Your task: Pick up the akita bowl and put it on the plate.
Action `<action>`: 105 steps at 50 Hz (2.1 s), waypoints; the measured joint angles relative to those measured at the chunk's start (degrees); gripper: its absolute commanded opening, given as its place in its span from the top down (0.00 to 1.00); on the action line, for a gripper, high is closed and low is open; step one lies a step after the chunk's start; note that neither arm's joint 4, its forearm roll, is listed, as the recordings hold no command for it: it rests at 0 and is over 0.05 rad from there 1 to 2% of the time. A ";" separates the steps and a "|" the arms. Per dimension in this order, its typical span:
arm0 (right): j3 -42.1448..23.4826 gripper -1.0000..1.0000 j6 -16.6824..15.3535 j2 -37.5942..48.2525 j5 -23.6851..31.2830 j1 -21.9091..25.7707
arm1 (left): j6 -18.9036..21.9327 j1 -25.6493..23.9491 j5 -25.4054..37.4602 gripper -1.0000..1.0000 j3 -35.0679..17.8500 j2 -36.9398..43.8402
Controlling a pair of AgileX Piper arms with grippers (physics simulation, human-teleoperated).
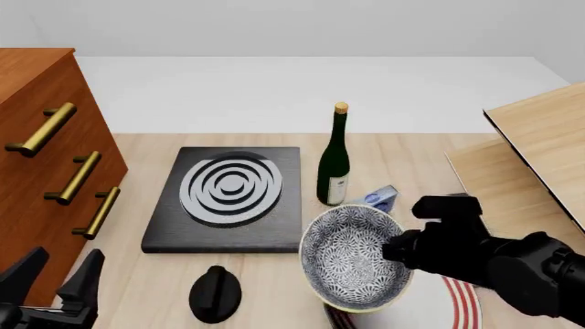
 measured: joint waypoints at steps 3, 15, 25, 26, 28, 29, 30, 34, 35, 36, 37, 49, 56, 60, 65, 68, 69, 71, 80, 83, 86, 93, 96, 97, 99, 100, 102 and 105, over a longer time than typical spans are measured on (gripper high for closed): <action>0.63 1.00 -0.11 -0.43 -0.06 -1.03 | -0.05 -0.06 0.27 0.00 0.00 -0.28; 1.99 1.00 -0.85 -1.61 0.58 -4.34 | -0.11 -0.21 1.26 0.00 0.00 -1.30; 3.13 1.00 -1.62 -2.10 0.94 -6.38 | -0.11 -0.29 1.45 0.00 0.00 -1.48; 3.27 1.00 -1.68 -2.15 0.96 -6.50 | -0.11 -0.30 1.43 0.00 0.00 -1.46; 3.55 1.00 -1.78 -2.22 0.94 -6.70 | -0.11 -0.31 1.41 0.00 0.00 -1.42; 3.71 1.00 -1.83 -2.20 0.87 -6.80 | -0.11 -0.33 1.40 0.00 0.00 -1.41; 3.86 1.00 -1.89 -2.18 0.79 -6.90 | -0.11 -0.34 1.38 0.00 0.00 -1.38; 4.60 1.00 -2.11 -1.85 0.23 -7.20 | -0.10 -0.41 1.33 0.00 0.00 -1.29; 4.81 1.00 -2.14 -1.74 0.02 -7.25 | -0.10 -0.43 1.31 0.00 0.00 -1.26; 5.03 1.00 -2.16 -1.60 -0.22 -7.29 | -0.10 -0.44 1.29 0.00 0.00 -1.22; 5.25 1.00 -2.19 -1.45 -0.46 -7.33 | -0.11 -0.45 1.26 0.00 0.00 -1.18; 6.92 1.00 -1.33 -0.12 -3.45 -7.71 | -0.08 -0.56 1.27 0.00 0.00 -1.07; 8.06 1.00 -1.00 0.89 -5.27 -7.81 | -0.05 -0.59 1.61 0.00 0.00 -1.38; 8.54 0.00 -0.71 1.08 -5.93 -7.67 | -0.04 -0.61 1.74 0.00 0.00 -1.50; 8.96 0.00 -1.23 1.18 -5.72 -7.16 | -0.03 -0.65 1.66 0.00 0.00 -1.37; 8.61 0.00 -1.74 1.07 -5.08 -7.19 | -0.04 -0.69 1.60 0.00 0.00 -1.29; 8.39 0.00 -1.95 1.02 -4.80 -7.26 | -0.04 -0.70 1.58 0.00 0.00 -1.26; 7.86 0.00 -2.39 0.91 -4.16 -7.44 | -0.05 -0.71 1.54 0.00 0.00 -1.21; 5.37 0.00 -4.08 -0.17 -0.98 -7.96 | -0.08 -0.76 1.48 0.00 0.00 -1.11; 4.49 0.00 -4.63 -0.84 0.36 -8.10 | -0.10 -0.80 1.58 0.00 0.00 -1.20; 3.59 0.00 -5.07 -1.69 1.72 -8.28 | -0.12 -0.84 1.82 0.00 0.00 -1.45; 1.78 0.00 -6.15 -3.64 4.53 -8.82 | -0.13 -0.92 2.52 0.00 -0.01 -2.16; 0.99 0.00 -6.48 -4.80 5.83 -8.94 | -0.14 -0.94 2.80 0.00 -0.01 -2.45; 0.76 0.00 -6.53 -5.27 6.30 -8.91 | -0.14 -0.94 2.89 0.00 -0.01 -2.54; 0.28 0.00 -6.66 -6.22 7.22 -8.88 | -0.14 -0.95 3.04 0.00 -0.01 -2.69; 0.07 0.00 -6.73 -6.68 7.66 -8.87 | -0.14 -0.95 3.11 0.00 -0.01 -2.76; -0.33 0.00 -6.88 -7.64 8.55 -8.86 | -0.14 -0.97 3.22 0.00 -0.01 -2.87; -0.87 0.00 -7.19 -9.09 9.84 -8.91 | -0.13 -0.99 3.41 0.00 -0.01 -3.06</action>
